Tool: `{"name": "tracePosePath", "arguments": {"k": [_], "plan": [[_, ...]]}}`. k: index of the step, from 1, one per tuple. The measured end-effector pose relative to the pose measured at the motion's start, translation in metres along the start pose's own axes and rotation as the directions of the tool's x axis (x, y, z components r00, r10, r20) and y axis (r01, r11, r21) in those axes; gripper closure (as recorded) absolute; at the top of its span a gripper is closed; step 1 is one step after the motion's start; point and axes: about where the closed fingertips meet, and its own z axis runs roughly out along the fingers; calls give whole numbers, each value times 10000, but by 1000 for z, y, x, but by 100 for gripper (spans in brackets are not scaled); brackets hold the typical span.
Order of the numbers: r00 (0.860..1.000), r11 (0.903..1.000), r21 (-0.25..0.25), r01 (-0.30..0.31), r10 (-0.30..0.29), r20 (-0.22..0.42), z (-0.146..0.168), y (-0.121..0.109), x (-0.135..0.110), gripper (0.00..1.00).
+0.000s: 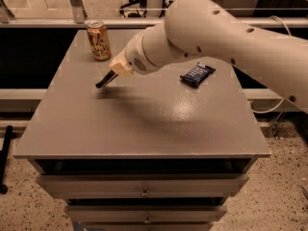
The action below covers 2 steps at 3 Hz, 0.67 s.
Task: Move rxbar chocolate near orange can
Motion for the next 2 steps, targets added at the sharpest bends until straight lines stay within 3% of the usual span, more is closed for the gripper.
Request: {"name": "tracePosePath", "arguments": {"k": [2], "plan": [[9953, 9978, 453, 478, -514, 816, 52, -48, -45, 100]]}}
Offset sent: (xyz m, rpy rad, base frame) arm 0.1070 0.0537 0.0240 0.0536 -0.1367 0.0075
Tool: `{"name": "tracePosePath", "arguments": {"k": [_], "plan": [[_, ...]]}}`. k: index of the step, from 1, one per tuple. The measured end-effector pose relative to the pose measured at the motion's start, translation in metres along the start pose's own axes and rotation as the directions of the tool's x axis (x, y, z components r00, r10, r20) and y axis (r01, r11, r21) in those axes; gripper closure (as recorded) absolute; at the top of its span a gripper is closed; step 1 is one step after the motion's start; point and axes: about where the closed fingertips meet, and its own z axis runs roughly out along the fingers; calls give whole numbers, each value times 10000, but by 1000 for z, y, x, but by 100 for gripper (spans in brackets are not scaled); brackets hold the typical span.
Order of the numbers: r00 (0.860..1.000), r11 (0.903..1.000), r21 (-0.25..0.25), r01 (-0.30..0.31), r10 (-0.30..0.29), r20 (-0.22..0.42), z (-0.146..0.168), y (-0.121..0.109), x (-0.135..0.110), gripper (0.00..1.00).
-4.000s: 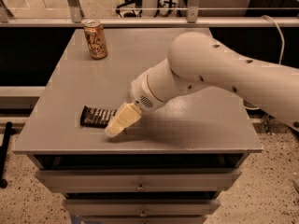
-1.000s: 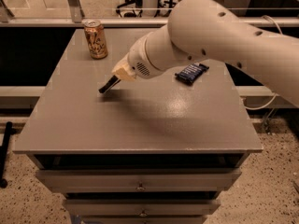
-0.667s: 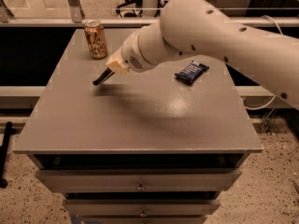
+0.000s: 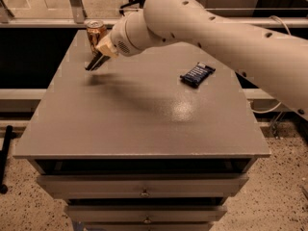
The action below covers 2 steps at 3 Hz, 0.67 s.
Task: Move rxbar chocolate near orange can
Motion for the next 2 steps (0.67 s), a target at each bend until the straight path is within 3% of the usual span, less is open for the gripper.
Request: {"name": "tracePosePath", "arguments": {"k": [2], "plan": [[9999, 9992, 386, 128, -132, 110, 24, -30, -7, 100]]}}
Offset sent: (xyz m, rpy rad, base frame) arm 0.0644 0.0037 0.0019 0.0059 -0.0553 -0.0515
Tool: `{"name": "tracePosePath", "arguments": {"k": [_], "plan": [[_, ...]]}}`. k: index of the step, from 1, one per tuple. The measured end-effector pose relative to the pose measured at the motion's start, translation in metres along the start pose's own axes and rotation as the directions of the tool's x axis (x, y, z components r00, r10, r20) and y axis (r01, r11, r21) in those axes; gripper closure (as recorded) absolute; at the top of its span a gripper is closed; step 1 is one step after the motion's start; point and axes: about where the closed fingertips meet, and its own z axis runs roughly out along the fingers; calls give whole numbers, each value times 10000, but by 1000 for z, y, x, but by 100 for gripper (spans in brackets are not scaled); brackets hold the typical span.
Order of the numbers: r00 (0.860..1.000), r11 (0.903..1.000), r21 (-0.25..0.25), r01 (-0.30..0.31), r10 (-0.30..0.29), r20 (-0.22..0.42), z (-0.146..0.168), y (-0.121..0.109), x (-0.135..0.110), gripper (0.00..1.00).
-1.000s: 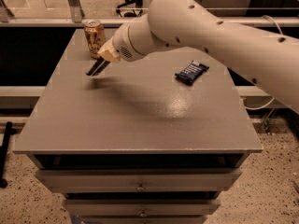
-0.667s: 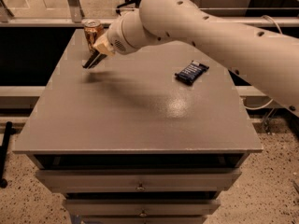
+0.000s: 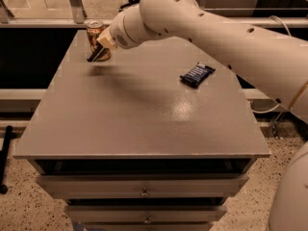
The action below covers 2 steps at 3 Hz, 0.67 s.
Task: Move rxbar chocolate near orange can
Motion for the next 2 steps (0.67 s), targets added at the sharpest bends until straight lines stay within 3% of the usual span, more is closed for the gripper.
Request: {"name": "tracePosePath", "arguments": {"k": [2], "plan": [[9999, 9997, 218, -89, 91, -94, 21, -18, 7, 100]]}}
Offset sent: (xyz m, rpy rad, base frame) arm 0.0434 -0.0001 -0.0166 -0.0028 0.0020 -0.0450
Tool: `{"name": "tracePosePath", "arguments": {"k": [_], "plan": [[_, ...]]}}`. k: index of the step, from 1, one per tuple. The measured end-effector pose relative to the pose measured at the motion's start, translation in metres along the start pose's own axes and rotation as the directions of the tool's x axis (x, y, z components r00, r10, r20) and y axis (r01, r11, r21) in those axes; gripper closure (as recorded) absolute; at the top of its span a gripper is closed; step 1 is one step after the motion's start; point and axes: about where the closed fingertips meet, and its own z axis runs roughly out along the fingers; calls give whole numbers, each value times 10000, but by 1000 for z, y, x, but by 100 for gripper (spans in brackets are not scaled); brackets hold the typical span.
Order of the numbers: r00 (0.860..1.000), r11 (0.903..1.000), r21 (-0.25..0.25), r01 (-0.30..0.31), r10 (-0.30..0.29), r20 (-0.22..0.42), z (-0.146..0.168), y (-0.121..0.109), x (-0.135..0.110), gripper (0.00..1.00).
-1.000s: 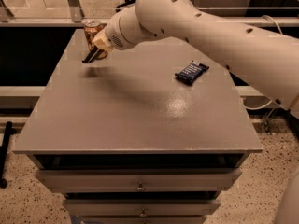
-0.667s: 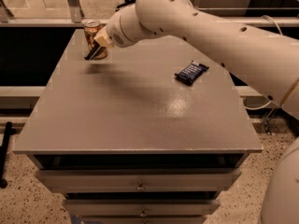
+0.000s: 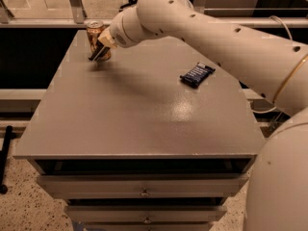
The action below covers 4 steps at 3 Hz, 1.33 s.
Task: Move rxbar chocolate near orange can
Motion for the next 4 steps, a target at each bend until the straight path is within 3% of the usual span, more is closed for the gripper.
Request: {"name": "tracePosePath", "arguments": {"k": [1, 3, 4], "plan": [[9999, 9999, -46, -129, 129, -97, 9, 1, 8, 100], [9952, 9979, -520, -398, 349, -913, 17, 14, 48, 55], [9935, 9964, -707, -477, 400, -1066, 19, 18, 60, 24]]}}
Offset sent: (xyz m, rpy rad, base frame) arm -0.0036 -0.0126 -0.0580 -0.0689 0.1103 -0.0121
